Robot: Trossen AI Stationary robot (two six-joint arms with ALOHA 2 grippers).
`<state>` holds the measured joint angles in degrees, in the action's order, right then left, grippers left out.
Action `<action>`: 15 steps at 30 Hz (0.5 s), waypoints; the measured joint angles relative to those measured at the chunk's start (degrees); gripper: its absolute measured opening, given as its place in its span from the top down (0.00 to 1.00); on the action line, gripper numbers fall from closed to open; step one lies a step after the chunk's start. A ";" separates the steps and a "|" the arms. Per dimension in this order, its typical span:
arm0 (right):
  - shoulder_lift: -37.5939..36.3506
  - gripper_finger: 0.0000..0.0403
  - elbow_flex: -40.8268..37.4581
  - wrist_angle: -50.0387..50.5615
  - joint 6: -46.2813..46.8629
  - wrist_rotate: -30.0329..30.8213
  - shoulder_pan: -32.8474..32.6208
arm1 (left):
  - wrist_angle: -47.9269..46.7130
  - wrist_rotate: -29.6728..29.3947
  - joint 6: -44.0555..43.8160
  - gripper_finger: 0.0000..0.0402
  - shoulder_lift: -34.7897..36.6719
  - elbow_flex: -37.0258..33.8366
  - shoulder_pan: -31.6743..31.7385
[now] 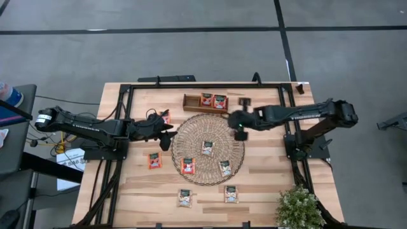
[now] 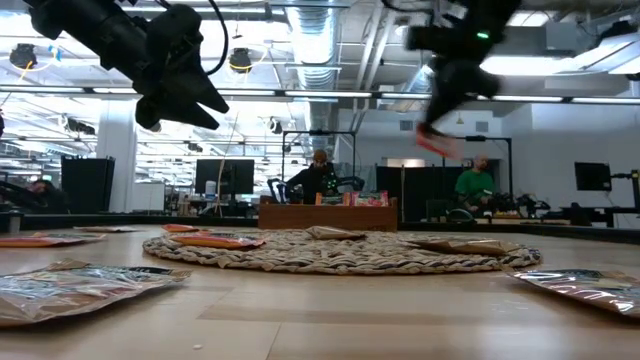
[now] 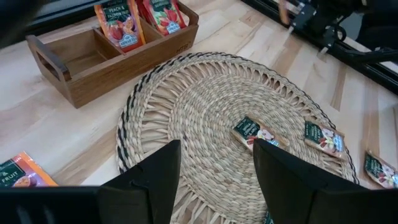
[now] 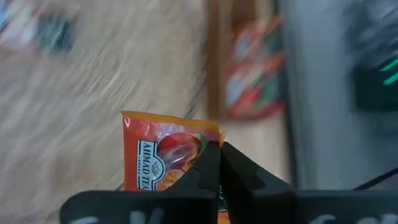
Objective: Pick & Place Tea
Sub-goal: Put the orange tea bag into the middle section of the wooden organizer
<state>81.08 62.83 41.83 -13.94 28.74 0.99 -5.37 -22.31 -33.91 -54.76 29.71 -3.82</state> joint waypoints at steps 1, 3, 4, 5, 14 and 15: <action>0.91 1.00 0.95 -3.21 -2.97 1.16 0.57 | 0.08 -0.05 0.00 0.52 0.00 0.00 0.00; 3.06 1.00 2.20 -9.73 -8.67 2.49 2.09 | 0.33 -0.48 0.02 0.52 0.00 0.00 0.00; 4.38 1.00 2.80 -12.95 -11.48 3.44 3.02 | 0.56 -0.50 0.02 0.52 0.00 0.00 0.00; 5.76 1.00 3.28 -15.89 -14.07 4.61 4.11 | 0.63 -0.57 0.02 0.52 0.00 0.00 -0.01; 20.31 1.00 12.27 -26.27 -28.63 7.43 12.84 | 1.59 -2.00 0.02 0.52 -0.02 0.00 0.01; 22.11 1.00 13.70 -26.03 -29.25 7.43 13.43 | 1.67 -2.11 0.02 0.52 -0.02 0.00 0.06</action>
<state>103.19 76.53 15.80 -43.19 36.17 14.42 -3.70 -24.43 -33.88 -54.78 29.71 -3.76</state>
